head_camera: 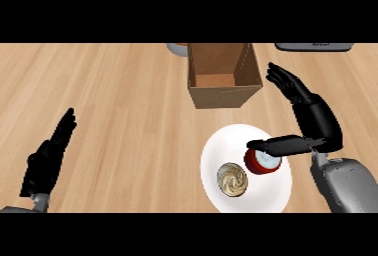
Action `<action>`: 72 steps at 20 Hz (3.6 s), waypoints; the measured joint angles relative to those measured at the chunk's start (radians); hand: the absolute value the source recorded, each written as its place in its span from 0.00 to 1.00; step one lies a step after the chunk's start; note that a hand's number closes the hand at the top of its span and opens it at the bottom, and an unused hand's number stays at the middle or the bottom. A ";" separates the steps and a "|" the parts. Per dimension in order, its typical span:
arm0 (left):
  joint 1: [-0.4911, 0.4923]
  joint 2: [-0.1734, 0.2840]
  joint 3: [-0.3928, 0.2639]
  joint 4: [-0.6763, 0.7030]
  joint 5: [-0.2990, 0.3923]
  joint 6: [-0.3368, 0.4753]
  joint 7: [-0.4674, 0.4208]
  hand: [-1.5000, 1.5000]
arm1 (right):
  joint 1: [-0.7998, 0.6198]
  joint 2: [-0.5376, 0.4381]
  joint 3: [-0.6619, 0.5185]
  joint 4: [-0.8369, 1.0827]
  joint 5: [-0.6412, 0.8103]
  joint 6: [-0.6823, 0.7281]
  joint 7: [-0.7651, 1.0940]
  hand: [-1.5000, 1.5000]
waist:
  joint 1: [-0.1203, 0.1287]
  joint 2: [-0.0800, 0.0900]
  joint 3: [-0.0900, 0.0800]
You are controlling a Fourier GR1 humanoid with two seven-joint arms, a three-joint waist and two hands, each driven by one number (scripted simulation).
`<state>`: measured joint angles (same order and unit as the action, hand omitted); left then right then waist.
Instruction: Pick the can from the plate and place it in the cardboard box
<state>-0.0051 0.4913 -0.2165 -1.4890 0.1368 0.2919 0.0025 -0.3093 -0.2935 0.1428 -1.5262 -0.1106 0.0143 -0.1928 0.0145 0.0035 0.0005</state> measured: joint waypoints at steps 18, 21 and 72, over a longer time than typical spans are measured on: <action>-0.018 -0.047 -0.007 -0.022 -0.050 0.013 0.068 0.50 | -0.159 -0.427 0.214 0.015 0.365 0.432 0.090 0.00 | -0.010 -0.005 -0.002; -0.028 -0.046 0.007 -0.019 -0.050 0.002 0.074 0.50 | -0.166 -0.422 0.261 -0.041 0.391 0.505 0.182 0.00 | -0.012 -0.006 -0.002; 0.017 -0.259 0.234 -0.064 -0.282 -0.212 0.086 0.50 | 0.076 -0.021 0.165 0.025 1.084 0.571 0.129 0.00 | -0.012 -0.007 -0.003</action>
<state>0.0117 0.2322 0.0174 -1.5534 -0.1452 0.0800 0.0884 -0.2334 -0.3148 0.3080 -1.5014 0.9737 0.5849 -0.0643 0.0026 -0.0038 -0.0024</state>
